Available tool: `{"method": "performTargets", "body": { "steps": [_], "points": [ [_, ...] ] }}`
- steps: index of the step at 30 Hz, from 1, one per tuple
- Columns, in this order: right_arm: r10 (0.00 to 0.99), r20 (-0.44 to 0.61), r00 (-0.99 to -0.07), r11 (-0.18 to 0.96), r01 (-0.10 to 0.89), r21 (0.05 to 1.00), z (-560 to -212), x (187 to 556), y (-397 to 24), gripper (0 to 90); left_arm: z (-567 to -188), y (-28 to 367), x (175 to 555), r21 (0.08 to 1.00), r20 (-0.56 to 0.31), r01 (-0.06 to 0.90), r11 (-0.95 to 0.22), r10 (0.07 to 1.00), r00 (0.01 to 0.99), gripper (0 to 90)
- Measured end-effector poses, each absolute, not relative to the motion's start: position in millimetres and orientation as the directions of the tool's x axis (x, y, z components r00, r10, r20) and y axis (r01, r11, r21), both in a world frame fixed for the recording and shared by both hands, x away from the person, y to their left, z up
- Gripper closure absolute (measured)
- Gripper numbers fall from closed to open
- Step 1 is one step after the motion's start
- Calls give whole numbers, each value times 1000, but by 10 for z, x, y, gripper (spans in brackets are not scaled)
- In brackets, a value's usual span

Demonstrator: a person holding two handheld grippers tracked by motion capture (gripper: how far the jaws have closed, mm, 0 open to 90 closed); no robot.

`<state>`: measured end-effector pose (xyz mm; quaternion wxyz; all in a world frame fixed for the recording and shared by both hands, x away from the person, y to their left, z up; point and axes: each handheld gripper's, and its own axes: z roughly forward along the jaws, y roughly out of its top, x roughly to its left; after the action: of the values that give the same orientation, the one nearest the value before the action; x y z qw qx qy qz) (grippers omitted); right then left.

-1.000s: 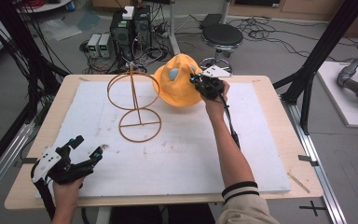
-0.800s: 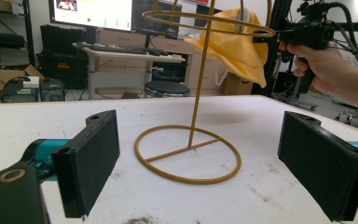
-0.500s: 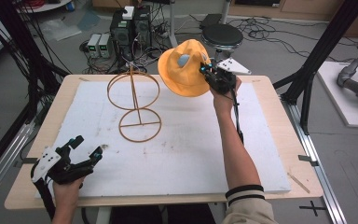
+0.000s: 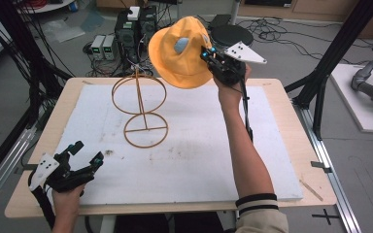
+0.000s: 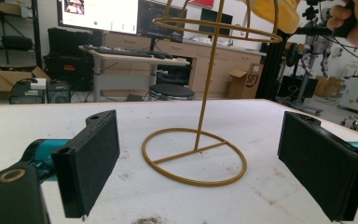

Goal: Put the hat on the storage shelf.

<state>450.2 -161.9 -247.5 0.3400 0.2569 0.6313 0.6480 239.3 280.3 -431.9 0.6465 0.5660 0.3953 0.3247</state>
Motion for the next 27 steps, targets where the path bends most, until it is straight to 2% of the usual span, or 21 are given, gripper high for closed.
{"method": "performTargets", "body": {
  "steps": [13, 27],
  "points": [
    [676, -112, -728, 21, -133, 991, -2350, 4320, -1066, 888, -4294, 2836, 2354, 990, -127, 7, 139, 879, 460, 131],
    [611, -155, -776, 118, -104, 987, -2441, 4230, -565, 886, -4276, 2903, 2315, 988, -135, -2, 151, 888, 439, 131]
  ]
}}
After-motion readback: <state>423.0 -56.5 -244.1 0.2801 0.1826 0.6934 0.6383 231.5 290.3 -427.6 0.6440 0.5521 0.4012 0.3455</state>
